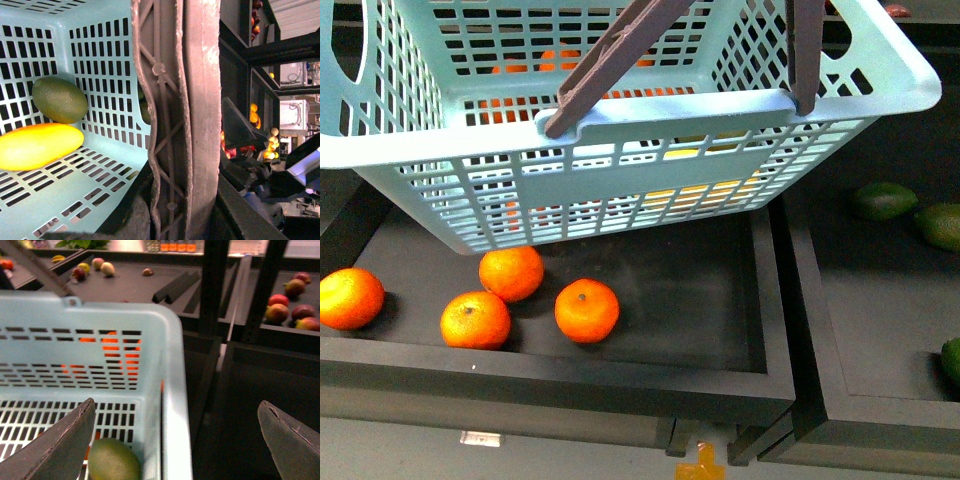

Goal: Pick mango and avocado into basket

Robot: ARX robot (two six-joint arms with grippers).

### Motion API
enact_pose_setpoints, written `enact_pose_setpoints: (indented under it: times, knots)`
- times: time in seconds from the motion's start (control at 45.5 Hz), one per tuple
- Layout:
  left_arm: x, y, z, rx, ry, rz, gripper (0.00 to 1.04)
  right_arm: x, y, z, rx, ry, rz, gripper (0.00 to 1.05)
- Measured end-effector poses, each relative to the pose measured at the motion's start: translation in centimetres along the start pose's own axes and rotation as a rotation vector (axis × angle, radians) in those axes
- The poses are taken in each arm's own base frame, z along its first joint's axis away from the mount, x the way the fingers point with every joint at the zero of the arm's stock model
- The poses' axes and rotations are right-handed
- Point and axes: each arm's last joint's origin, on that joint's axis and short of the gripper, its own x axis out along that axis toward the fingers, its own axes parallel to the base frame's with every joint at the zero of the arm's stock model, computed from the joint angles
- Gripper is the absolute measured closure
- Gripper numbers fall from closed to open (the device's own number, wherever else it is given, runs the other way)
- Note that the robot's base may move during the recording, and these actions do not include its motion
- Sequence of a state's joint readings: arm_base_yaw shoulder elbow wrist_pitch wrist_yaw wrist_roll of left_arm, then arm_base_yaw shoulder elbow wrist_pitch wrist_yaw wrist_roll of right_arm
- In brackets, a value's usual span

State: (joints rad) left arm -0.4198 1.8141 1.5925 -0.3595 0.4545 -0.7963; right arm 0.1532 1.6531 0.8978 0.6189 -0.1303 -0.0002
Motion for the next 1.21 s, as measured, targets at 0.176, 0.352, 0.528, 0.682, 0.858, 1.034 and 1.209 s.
enact_pose_setpoints:
  times: [0.176,0.352,0.528,0.682,0.858,1.034,1.209]
  knots:
    - [0.0,0.0,0.0,0.002,0.002,-0.002,0.85,-3.0,-0.7,-0.5,0.001,-0.145,-0.268,0.31]
    - [0.0,-0.1,-0.1,-0.001,0.009,-0.008,0.85,-6.9,-0.8,-2.8,0.001,-0.140,-0.278,0.57]
    - [0.0,-0.1,-0.1,0.000,0.007,-0.006,0.85,-10.7,-0.8,-4.9,0.002,-0.128,-0.280,0.90]
    - [0.0,-0.1,-0.1,0.000,0.006,-0.005,0.85,-12.6,-0.7,-5.8,0.003,-0.126,-0.281,1.03]
    - [0.0,-0.1,-0.1,0.000,0.006,-0.005,0.85,-14.7,-1.0,-6.7,0.001,-0.127,-0.258,1.03]
    - [0.0,-0.1,-0.1,-0.001,0.006,-0.006,0.85,-16.6,-1.0,-7.5,0.003,-0.126,-0.282,1.03]
    - [0.0,-0.1,-0.1,-0.001,0.007,-0.007,0.85,-18.3,-0.5,-8.3,0.004,-0.123,-0.282,1.03]
